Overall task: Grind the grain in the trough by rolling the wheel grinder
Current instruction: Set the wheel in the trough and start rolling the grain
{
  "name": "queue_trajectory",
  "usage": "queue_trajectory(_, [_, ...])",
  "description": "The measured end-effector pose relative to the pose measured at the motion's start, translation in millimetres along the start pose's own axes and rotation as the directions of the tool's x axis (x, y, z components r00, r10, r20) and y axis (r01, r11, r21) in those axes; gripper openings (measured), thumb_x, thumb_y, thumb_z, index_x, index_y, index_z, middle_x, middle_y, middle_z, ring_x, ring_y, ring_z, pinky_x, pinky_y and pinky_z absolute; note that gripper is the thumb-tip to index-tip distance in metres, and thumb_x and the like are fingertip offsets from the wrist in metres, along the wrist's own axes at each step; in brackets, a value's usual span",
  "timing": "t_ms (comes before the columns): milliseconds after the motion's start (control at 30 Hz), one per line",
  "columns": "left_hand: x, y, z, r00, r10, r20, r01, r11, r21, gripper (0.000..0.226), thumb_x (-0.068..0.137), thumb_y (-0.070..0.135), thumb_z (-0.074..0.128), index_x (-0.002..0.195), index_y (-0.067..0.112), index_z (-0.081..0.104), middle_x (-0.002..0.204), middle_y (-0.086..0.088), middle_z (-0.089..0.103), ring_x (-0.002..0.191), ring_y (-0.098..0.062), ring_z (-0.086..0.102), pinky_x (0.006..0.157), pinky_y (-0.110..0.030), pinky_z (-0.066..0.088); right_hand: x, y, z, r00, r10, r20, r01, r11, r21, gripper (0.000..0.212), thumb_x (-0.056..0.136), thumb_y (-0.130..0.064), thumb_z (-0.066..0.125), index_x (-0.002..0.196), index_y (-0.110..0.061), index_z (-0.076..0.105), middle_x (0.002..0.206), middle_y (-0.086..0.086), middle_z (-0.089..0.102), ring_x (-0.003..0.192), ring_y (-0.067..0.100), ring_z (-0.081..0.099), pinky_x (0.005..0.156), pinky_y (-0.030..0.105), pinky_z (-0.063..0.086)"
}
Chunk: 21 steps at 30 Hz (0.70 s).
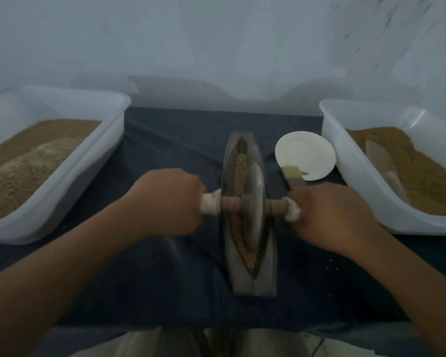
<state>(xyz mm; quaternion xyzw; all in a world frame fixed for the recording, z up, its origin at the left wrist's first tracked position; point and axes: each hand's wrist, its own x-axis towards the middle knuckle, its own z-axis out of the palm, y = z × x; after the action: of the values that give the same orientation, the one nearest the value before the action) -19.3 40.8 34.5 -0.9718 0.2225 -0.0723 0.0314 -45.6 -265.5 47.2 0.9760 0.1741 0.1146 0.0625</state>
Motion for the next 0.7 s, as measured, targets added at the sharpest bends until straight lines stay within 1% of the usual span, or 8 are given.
queue_trajectory(67, [0, -2, 5, 1.0, -0.028, 0.009, 0.028, 0.999, -0.017, 0.025, 0.066, 0.053, 0.055, 0.059, 0.03, 0.047, 0.054, 0.011, 0.046, 0.047, -0.004, 0.038, 0.046, -0.02, 0.022, 1, 3, -3, 0.999, -0.016, -0.032, 0.015, 0.999, -0.034, 0.047, 0.072, -0.048, 0.071, 0.055, -0.04, 0.028, 0.046, -0.016, 0.022, 0.038, -0.005, 0.016, 0.045, 0.012, 0.006])
queue_trajectory(167, [39, -9, 4, 0.981, -0.156, 0.114, 0.165, 0.984, -0.073, 0.027, 0.071, 0.051, 0.058, 0.068, 0.024, 0.059, 0.067, 0.008, 0.059, 0.059, -0.014, 0.055, 0.053, -0.027, 0.04, 41, 3, 2, 0.997, 0.073, 0.035, -0.074, 0.997, 0.027, 0.031, 0.091, -0.04, 0.063, 0.065, -0.031, 0.049, 0.063, -0.009, 0.052, 0.056, 0.009, 0.05, 0.053, 0.03, 0.043])
queue_trajectory(233, [70, -14, -1, 0.972, -0.219, 0.081, 0.224, 0.973, -0.058, 0.026, 0.076, 0.047, 0.061, 0.07, 0.021, 0.058, 0.075, 0.005, 0.064, 0.067, -0.022, 0.061, 0.061, -0.032, 0.048, 76, 5, 3, 0.988, 0.153, 0.011, -0.153, 0.987, 0.04, 0.03, 0.095, -0.034, 0.061, 0.067, -0.029, 0.05, 0.071, -0.005, 0.056, 0.067, 0.018, 0.058, 0.068, 0.037, 0.052])
queue_trajectory(367, [79, -12, -7, 0.972, -0.233, 0.041, 0.235, 0.971, -0.047, 0.023, 0.082, 0.043, 0.062, 0.072, 0.023, 0.057, 0.079, 0.002, 0.065, 0.074, -0.027, 0.065, 0.067, -0.035, 0.053, 89, 2, 2, 0.981, 0.195, 0.012, -0.195, 0.98, 0.05, 0.033, 0.097, -0.028, 0.06, 0.067, -0.025, 0.047, 0.072, -0.003, 0.055, 0.073, 0.021, 0.061, 0.072, 0.036, 0.05])
queue_trajectory(467, [33, -6, 4, 0.986, -0.163, 0.04, 0.165, 0.985, -0.054, 0.023, 0.077, 0.044, 0.061, 0.066, 0.027, 0.052, 0.067, 0.009, 0.056, 0.06, -0.018, 0.056, 0.056, -0.028, 0.042, 46, 3, 7, 0.986, 0.134, 0.101, -0.135, 0.991, 0.003, 0.027, 0.095, -0.034, 0.059, 0.071, -0.031, 0.048, 0.073, -0.011, 0.052, 0.067, 0.011, 0.054, 0.067, 0.031, 0.045])
queue_trajectory(533, [-5, 3, 10, 0.992, -0.103, -0.071, 0.1, 0.994, -0.035, 0.026, 0.07, 0.047, 0.061, 0.058, 0.03, 0.046, 0.052, 0.014, 0.045, 0.045, -0.006, 0.041, 0.046, -0.02, 0.026, 13, -1, 2, 0.999, 0.033, 0.008, -0.033, 0.999, -0.02, 0.037, 0.084, -0.043, 0.066, 0.062, -0.037, 0.038, 0.055, -0.014, 0.038, 0.048, -0.001, 0.037, 0.046, 0.021, 0.027])
queue_trajectory(600, [-15, 2, 13, 0.988, -0.088, -0.129, 0.083, 0.996, -0.042, 0.028, 0.066, 0.05, 0.061, 0.055, 0.031, 0.043, 0.046, 0.014, 0.04, 0.04, -0.001, 0.035, 0.045, -0.016, 0.018, 6, 1, -1, 1.0, -0.009, -0.008, 0.008, 1.0, -0.019, 0.044, 0.074, -0.041, 0.08, 0.056, -0.038, 0.039, 0.046, -0.015, 0.028, 0.039, -0.004, 0.023, 0.044, 0.016, 0.011])
queue_trajectory(700, [20, -3, 9, 0.985, -0.17, 0.036, 0.172, 0.98, -0.1, 0.025, 0.071, 0.049, 0.06, 0.064, 0.026, 0.054, 0.06, 0.009, 0.056, 0.052, -0.011, 0.053, 0.049, -0.023, 0.036, 39, 6, 8, 0.998, 0.059, 0.01, -0.06, 0.997, 0.049, 0.03, 0.084, -0.039, 0.071, 0.061, -0.033, 0.052, 0.057, -0.011, 0.051, 0.051, 0.006, 0.048, 0.048, 0.028, 0.044])
